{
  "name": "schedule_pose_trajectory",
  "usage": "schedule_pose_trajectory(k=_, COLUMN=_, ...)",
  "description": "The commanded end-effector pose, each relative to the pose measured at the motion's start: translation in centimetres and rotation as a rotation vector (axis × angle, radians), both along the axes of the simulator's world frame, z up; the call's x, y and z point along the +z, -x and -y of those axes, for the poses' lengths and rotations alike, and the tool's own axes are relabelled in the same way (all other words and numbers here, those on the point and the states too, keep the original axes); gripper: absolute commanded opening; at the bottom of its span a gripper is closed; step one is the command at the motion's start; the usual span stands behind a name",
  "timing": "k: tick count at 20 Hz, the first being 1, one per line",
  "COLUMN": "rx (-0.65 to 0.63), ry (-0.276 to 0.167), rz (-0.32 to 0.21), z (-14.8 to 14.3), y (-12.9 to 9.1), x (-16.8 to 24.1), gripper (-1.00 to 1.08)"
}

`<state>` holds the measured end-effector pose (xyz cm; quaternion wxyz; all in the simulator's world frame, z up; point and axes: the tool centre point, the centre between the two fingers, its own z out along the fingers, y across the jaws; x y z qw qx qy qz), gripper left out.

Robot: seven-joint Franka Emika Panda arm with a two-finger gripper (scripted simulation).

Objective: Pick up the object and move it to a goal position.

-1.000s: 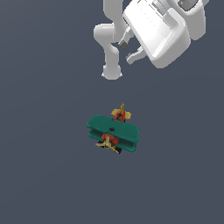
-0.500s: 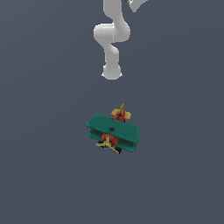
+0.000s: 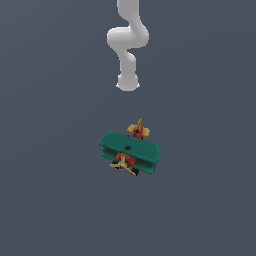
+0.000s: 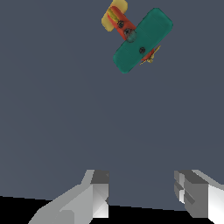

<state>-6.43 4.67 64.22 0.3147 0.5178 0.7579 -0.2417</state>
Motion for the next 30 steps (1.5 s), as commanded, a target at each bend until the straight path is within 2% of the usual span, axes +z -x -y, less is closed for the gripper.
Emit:
schedule_pose_trajectory(k=1, rx=0.013, ry=0.016, rz=0.018, z=-0.6, y=0.9, x=1.7, gripper=0.28)
schedule_pose_trajectory(k=8, rx=0.047, ry=0.075, rz=0.059, z=-2.8, y=3.4, x=5.5, gripper=0.28)
schedule_pose_trajectory(k=16, rx=0.086, ry=0.163, rz=0.083, z=-6.3, y=5.7, x=8.3, gripper=0.28)
schedule_pose_trajectory(k=23, rx=0.118, ry=0.255, rz=0.081, z=-9.9, y=7.0, x=9.2, gripper=0.28)
schedule_pose_trajectory(k=30, rx=0.148, ry=0.355, rz=0.056, z=-13.8, y=7.5, x=8.6, gripper=0.28)
